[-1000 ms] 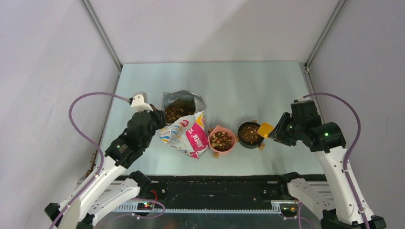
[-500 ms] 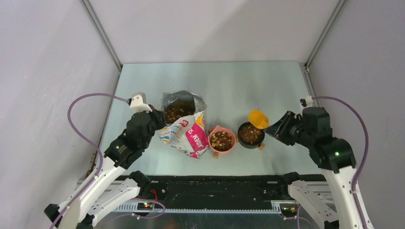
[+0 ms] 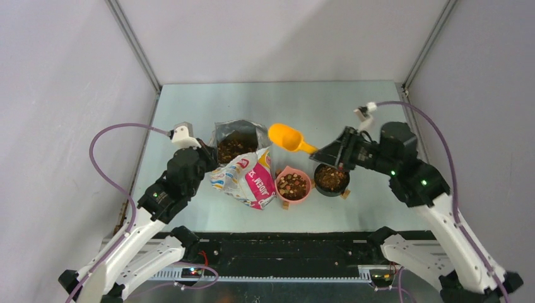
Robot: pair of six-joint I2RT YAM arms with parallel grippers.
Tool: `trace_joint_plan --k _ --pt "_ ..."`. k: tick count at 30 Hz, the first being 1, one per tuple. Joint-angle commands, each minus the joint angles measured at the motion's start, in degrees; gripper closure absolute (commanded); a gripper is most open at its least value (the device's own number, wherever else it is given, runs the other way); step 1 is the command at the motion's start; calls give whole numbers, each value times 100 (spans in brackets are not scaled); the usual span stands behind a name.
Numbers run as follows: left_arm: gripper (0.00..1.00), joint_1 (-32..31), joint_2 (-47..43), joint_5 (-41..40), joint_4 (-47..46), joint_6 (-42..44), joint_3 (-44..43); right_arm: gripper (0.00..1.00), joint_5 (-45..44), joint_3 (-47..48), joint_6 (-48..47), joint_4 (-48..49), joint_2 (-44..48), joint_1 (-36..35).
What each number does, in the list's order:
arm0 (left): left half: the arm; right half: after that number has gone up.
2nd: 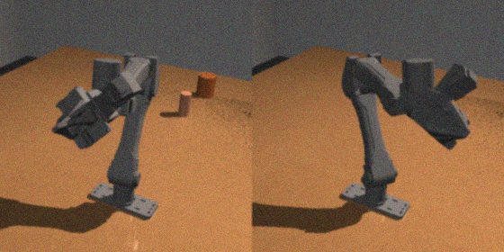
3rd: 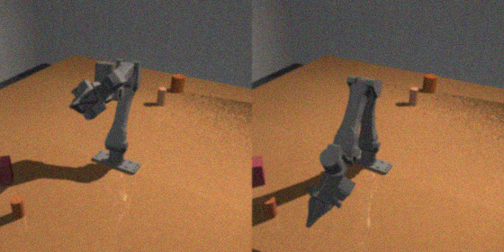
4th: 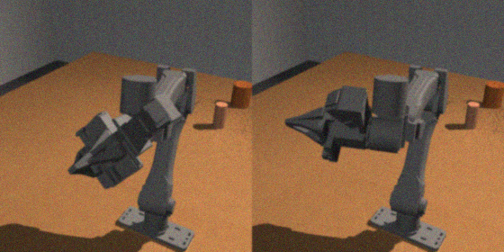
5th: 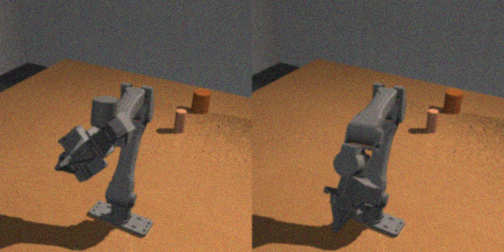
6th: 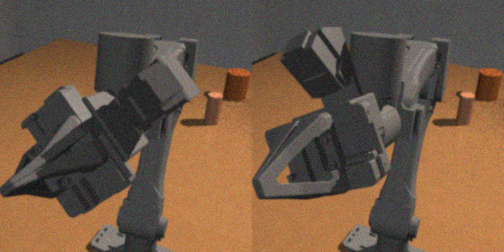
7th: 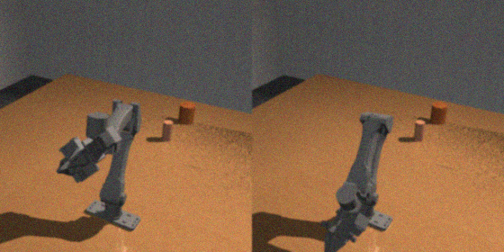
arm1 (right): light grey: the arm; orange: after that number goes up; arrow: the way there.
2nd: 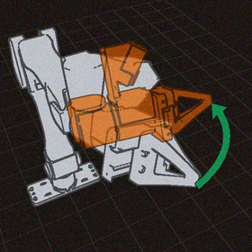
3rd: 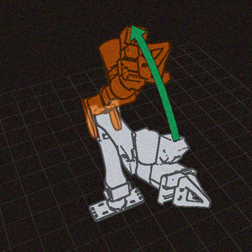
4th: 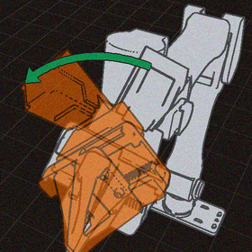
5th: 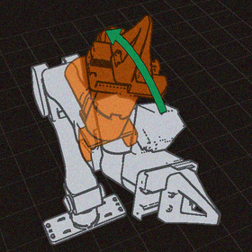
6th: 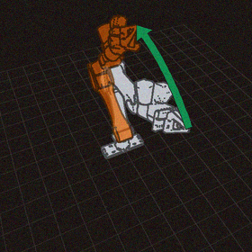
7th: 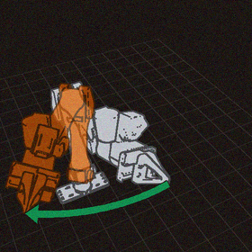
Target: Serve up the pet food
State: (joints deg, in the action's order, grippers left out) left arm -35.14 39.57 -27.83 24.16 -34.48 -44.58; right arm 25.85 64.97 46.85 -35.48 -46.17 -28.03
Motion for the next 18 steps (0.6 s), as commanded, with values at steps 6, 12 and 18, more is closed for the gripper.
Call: trace_joint_plan --k 6,12,18 --pt "100 -4 56 10 45 66 -91 100 -729 2106 -1258 -617 -1848 -1451" --pt "100 0 100 59 27 103 -53 100 -1673 4987 -2420 -2945 -3684 -1944" --pt "100 -4 54 45 17 133 -19 100 -2034 7368 -2976 -4914 -5472 -2314"
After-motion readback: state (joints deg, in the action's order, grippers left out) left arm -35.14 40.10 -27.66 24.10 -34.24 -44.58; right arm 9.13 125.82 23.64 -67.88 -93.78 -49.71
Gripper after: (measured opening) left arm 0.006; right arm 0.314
